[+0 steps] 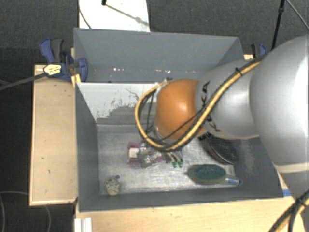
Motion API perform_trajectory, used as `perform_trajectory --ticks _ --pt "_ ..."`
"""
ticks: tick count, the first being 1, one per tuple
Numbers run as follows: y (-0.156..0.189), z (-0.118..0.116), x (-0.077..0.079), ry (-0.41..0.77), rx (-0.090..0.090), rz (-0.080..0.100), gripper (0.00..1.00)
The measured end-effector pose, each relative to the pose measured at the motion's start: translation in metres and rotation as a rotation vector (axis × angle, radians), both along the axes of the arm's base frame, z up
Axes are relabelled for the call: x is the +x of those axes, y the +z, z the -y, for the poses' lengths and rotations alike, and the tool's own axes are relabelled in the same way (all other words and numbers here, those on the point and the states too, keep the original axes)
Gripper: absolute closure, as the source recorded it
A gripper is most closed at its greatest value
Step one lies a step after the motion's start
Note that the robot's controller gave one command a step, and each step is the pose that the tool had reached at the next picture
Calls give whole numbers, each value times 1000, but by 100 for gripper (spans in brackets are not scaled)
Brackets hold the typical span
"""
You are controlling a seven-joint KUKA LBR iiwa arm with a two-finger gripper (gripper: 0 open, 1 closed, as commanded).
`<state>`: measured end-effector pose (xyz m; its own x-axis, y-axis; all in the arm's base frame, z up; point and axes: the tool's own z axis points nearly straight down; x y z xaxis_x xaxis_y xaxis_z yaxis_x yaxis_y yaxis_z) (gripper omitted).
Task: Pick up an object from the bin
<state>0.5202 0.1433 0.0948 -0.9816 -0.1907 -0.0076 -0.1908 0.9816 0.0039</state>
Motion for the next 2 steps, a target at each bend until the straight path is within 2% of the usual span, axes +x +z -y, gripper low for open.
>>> perform_trajectory --ticks 2 --pt "0 0 0 5 0 0 100"
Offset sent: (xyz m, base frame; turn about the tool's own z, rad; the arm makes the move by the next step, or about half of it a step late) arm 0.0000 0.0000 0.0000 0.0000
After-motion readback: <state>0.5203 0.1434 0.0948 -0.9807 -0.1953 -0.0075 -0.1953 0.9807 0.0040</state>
